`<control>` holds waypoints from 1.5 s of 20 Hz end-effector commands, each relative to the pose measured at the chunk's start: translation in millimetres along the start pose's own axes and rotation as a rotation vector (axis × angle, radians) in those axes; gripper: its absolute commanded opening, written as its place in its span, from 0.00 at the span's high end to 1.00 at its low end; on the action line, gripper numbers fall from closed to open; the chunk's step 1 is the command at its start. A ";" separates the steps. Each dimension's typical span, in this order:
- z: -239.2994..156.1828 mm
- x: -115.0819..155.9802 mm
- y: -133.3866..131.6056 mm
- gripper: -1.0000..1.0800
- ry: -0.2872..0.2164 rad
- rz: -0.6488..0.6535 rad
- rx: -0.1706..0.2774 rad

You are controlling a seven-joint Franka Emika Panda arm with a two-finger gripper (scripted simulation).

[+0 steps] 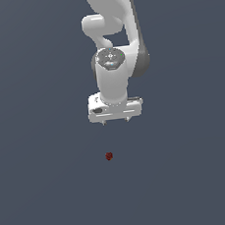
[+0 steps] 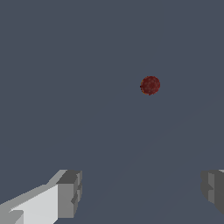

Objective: Pick up the object and move it to a goal position.

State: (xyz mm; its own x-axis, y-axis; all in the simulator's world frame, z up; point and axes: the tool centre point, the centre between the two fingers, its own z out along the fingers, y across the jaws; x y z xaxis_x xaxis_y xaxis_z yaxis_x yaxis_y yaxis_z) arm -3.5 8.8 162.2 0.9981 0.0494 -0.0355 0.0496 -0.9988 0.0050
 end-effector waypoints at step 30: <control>92.0 94.0 51.1 0.04 0.035 0.029 0.006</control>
State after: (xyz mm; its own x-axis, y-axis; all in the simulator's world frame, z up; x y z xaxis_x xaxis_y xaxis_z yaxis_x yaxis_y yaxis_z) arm 88.2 -37.6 68.2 0.9998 0.0210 -0.0018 0.0210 -0.9998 0.0002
